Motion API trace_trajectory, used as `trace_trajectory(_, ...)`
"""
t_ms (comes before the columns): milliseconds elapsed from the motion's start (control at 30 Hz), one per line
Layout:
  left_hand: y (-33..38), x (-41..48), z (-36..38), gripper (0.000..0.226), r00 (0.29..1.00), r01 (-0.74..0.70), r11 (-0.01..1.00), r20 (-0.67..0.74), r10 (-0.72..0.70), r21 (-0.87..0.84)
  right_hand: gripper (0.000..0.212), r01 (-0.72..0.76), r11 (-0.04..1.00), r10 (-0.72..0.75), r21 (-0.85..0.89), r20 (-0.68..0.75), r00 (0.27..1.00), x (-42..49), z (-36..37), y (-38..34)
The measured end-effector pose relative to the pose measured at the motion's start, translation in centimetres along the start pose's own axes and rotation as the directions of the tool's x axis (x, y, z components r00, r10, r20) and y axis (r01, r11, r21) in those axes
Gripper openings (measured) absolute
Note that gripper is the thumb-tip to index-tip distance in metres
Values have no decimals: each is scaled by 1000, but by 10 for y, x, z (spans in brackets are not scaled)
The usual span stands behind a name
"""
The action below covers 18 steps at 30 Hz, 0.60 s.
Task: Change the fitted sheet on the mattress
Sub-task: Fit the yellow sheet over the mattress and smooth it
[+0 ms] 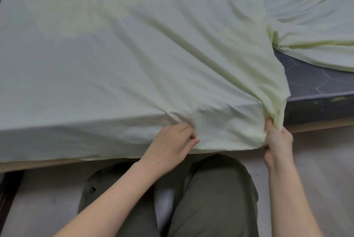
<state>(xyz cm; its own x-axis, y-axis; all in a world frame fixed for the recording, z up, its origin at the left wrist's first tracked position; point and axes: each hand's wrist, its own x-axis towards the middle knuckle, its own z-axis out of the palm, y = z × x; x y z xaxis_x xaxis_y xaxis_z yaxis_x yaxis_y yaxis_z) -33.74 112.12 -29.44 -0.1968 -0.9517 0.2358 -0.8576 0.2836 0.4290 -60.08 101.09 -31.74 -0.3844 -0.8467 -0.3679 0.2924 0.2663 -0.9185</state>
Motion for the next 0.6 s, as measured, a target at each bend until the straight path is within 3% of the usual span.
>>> trace_trajectory(133,-12,-32,21,23,967,255,955,40,-252,-154,33,-232,912,121,339,318,940,-1,-3,-3)
trace_trajectory(233,-21,-46,30,28,958,287,947,74,-279,-142,44,-182,959,51,215,503,863,1,-12,-2)
trace_trajectory(300,-25,-50,32,32,973,219,976,85,-217,-18,47,-87,987,17,135,453,891,3,-14,3)
trace_trajectory(367,-28,-52,35,38,973,197,976,106,-206,89,41,-39,995,14,88,269,963,5,-11,12)
trace_trajectory(433,-31,-54,38,44,955,232,959,152,-256,160,28,0,1000,-1,12,135,991,7,-7,27)
trace_trajectory(533,-39,-59,40,45,917,285,936,226,-329,207,20,11,1000,-10,-9,88,996,11,0,50)
trace_trajectory(600,-40,-64,36,38,930,247,949,226,-289,195,26,34,999,-31,-39,71,997,12,2,59)
